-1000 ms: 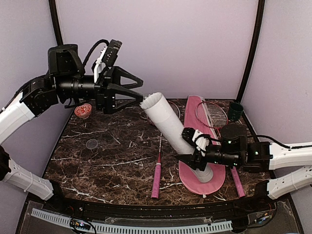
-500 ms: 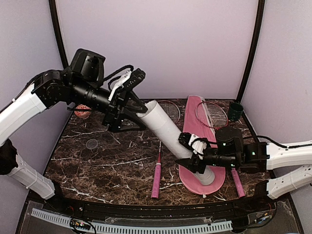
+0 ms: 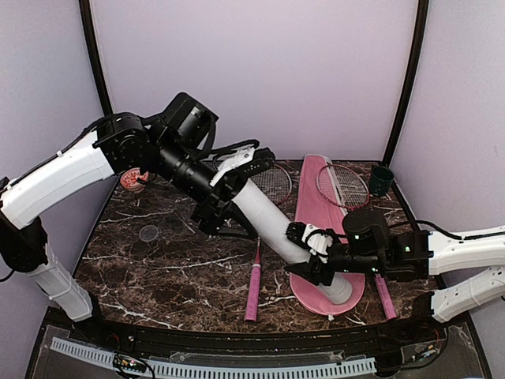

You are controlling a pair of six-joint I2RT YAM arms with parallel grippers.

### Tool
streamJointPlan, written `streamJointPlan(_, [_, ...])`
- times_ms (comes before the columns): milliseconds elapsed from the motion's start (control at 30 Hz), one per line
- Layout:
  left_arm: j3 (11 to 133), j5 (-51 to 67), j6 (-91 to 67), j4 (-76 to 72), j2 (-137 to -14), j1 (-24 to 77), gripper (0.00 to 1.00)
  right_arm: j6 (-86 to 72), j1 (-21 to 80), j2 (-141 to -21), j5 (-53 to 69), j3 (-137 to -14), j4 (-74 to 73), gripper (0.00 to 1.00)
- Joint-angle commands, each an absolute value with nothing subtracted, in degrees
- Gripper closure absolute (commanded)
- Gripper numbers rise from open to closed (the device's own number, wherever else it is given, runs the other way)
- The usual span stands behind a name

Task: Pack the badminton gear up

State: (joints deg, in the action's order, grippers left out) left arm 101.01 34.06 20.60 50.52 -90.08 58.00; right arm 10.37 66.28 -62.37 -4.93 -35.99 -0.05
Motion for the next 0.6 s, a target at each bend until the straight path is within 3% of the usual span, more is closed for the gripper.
streamJointPlan(0, [101.3,36.6,22.3,53.8,-89.5,58.4,0.26,10.1,66.4,-60.9,-4.6,-37.6,7.3,0.73])
streamJointPlan(333, [94.1,36.1,15.7,42.0,-74.7,47.7,0.23,8.1,66.4,-59.6,-6.4,-34.7,7.4,0.73])
streamJointPlan(567, [88.1,25.5,5.8,35.5,-68.7,39.5,0.23,8.4,66.4,-60.0,-6.3,-35.6,7.1,0.73])
